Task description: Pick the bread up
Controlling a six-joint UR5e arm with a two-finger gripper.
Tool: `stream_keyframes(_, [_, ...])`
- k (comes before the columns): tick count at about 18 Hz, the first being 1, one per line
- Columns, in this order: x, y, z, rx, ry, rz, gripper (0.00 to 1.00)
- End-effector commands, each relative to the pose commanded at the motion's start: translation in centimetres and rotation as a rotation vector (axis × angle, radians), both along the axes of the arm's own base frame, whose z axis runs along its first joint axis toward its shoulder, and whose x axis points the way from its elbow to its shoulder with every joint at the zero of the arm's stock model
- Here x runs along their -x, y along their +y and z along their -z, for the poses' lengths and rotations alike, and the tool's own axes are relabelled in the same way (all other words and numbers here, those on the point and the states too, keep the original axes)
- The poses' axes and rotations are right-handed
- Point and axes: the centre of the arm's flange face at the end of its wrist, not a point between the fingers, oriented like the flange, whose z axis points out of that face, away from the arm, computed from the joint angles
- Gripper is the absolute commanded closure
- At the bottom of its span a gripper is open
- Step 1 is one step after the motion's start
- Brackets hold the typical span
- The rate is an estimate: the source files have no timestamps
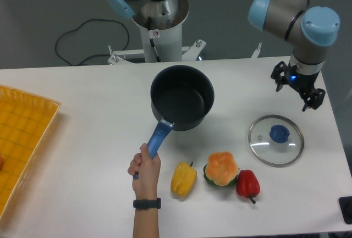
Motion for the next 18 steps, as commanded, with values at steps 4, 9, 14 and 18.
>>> stream_keyframes(4, [0.0, 0.0, -0.1, -0.002, -0.003, -0.007, 0.00])
stream_keyframes(9, [-0.5, -0.6, 1.5, 0.001, -0.029, -0.049, 0.00])
stream_keyframes(14, [-1.1, -0.8, 1.7, -0.013, -0.038, -0.229, 0.00])
stream_keyframes(18, [-1.8, 2.6, 1.2, -0.031, -0.024, -0.428, 0.00])
